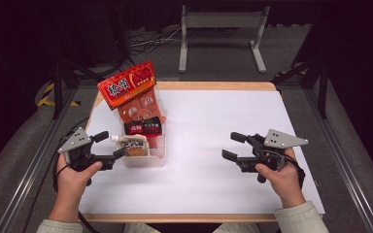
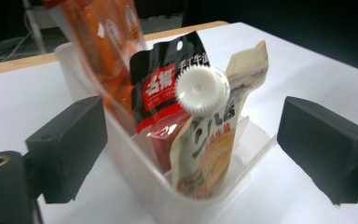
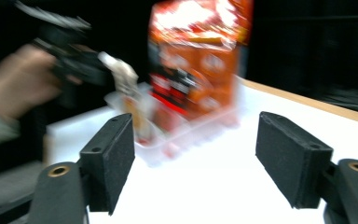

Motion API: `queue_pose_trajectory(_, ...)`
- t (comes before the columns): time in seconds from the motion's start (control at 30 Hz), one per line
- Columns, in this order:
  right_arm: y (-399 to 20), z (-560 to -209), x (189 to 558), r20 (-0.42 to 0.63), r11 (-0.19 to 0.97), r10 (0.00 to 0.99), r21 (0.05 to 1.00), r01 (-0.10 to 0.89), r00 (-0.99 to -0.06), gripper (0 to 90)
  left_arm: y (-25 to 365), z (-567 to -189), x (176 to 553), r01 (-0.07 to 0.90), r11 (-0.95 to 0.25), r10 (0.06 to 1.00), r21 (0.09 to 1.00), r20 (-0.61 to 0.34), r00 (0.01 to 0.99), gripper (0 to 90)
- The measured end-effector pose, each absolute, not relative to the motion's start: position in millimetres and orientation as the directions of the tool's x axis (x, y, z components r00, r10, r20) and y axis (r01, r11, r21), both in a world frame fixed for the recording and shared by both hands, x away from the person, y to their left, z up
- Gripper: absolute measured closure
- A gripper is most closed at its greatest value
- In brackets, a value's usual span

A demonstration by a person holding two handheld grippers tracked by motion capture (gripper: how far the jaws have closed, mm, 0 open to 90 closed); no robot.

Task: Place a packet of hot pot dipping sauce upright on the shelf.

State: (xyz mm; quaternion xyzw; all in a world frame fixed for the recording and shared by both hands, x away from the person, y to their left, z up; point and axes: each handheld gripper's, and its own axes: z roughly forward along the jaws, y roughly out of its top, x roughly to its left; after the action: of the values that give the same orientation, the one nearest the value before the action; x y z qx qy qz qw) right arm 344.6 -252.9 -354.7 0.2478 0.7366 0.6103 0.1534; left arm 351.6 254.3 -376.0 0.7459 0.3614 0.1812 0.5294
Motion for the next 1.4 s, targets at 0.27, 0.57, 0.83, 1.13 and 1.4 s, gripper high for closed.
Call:
queue_pose_trajectory(0.27, -283, -364, 343, -0.036, 0.231, 0.713, 0.955, 0.187, -0.7, 23.3, 265, -381, 331, 0.344, -0.193, 0.734, 0.919, -0.097, 0.672, 5.3)
queue_pose_trajectory(0.57, -320, -379, 331, -0.019, 0.199, 0.782, 0.955, 0.22, -0.623, 22.0, 275, -397, 323, 0.35, -0.163, 0.727, 0.922, -0.127, 0.674, 4.2)
queue_pose_trajectory(0.83, -342, -399, 323, 0.008, 0.174, 0.816, 0.95, 0.258, -0.578, 21.6, 280, -409, 321, 0.343, -0.132, 0.727, 0.93, -0.145, 0.671, 4.4)
queue_pose_trajectory(1.13, -355, -424, 313, 0.021, 0.153, 0.832, 0.951, 0.267, -0.554, 21.3, 282, -426, 320, 0.329, -0.131, 0.731, 0.935, -0.133, 0.67, 4.6)
queue_pose_trajectory(1.4, -359, -441, 308, 0.022, 0.152, 0.831, 0.952, 0.265, -0.556, 21.3, 276, -443, 323, 0.314, -0.167, 0.737, 0.935, -0.093, 0.669, 4.9)
